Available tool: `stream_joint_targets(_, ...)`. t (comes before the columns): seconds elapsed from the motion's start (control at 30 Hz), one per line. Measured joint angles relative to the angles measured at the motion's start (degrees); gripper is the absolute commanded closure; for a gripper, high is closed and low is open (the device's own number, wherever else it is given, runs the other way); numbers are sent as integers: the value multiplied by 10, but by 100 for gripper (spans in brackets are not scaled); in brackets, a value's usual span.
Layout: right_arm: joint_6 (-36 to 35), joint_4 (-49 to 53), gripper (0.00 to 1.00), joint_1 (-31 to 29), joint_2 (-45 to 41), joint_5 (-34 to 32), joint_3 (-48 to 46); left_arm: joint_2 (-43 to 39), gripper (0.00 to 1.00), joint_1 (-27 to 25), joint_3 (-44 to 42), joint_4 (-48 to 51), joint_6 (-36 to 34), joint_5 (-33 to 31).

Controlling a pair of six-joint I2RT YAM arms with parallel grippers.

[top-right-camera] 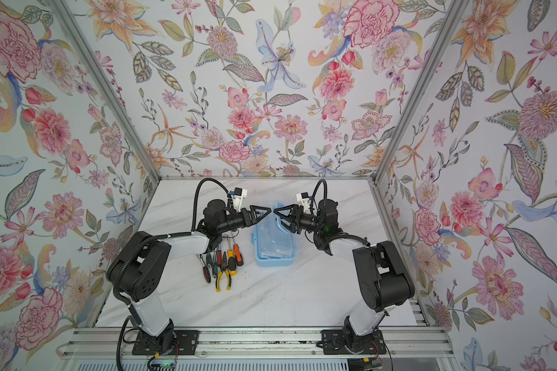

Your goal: Pack the tool kit

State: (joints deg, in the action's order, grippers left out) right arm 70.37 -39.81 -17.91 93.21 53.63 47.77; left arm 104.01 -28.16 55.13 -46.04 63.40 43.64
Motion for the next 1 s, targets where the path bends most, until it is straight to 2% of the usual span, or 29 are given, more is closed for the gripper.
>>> stream_joint_targets(0.2,-149,223,30,0,-69,-63,40,0,3,-5,20,3,-5,1)
stream_joint_targets(0.4,-234,356,29,0,-115,-109,58,0,3,-6,20,14,-15,1)
stream_joint_targets(0.67,-278,452,27,10,-187,-173,62,-9,3,-8,23,45,-32,-2)
stream_joint_targets(0.87,-285,472,27,66,-242,-213,53,-10,3,-18,52,78,-45,-4)
stream_joint_targets(1.0,-286,480,27,93,-245,-227,27,-8,3,-31,85,101,-51,-4)
